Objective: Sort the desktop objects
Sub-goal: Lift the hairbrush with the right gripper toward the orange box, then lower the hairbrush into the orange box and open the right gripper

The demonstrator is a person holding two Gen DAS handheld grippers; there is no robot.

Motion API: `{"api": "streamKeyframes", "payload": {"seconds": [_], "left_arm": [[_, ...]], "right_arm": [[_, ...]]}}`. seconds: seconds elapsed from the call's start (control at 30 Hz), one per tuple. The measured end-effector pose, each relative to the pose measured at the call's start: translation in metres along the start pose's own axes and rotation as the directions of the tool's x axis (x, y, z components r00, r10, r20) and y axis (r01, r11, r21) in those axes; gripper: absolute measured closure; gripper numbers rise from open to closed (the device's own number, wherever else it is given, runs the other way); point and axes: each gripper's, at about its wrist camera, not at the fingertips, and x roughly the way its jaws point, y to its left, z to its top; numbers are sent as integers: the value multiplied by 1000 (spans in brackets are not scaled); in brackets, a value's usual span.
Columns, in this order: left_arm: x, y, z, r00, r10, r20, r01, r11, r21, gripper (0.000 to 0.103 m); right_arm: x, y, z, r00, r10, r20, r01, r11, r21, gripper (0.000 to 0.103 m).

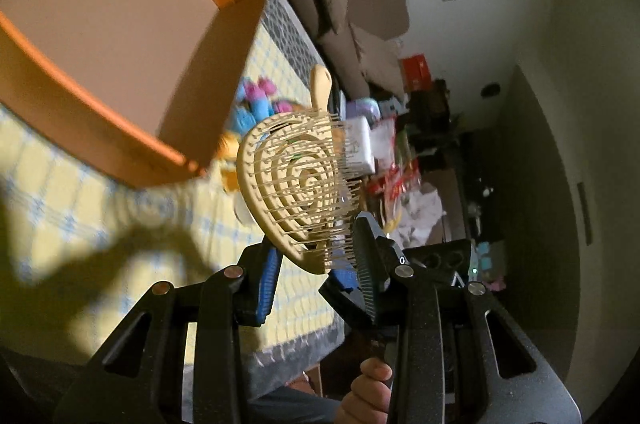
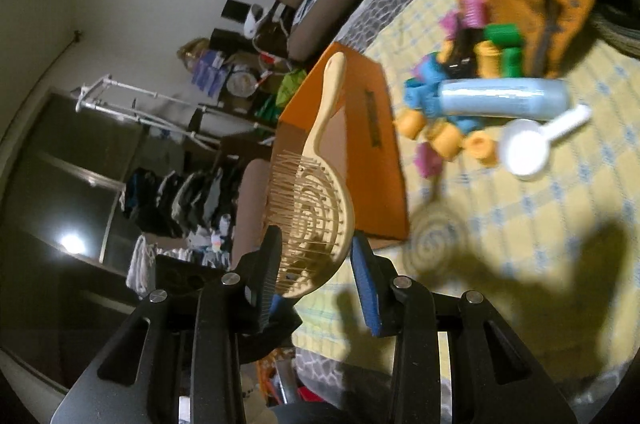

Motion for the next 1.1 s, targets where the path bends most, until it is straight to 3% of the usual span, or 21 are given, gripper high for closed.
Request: {"api": "streamKeyframes", "payload": {"seconds": [0.2, 0.4, 0.73, 0.9, 1.1], "left_arm": [[-16, 28, 31, 998, -6, 58, 8, 999, -41, 70], [-13, 64, 47, 997, -6, 71, 14, 994, -112, 70], [-9, 62, 79, 997, -2, 79, 12, 993, -119, 70], [-14, 51, 114, 995, 44, 93, -36, 995, -91, 71], [-26, 61, 148, 989, 88, 115, -72, 988, -134, 70]], "right_arm": [[46, 12, 14, 998, 6, -65, -6, 1000, -11, 66], [90, 25, 26, 990, -46, -134, 35, 996, -78, 66], [118, 31, 45, 989, -38, -144, 27, 997, -75, 66], [141, 46, 67, 986, -44, -164, 28, 994, -102, 65], [187, 64, 91, 973, -45, -226, 22, 994, -104, 65]]}}
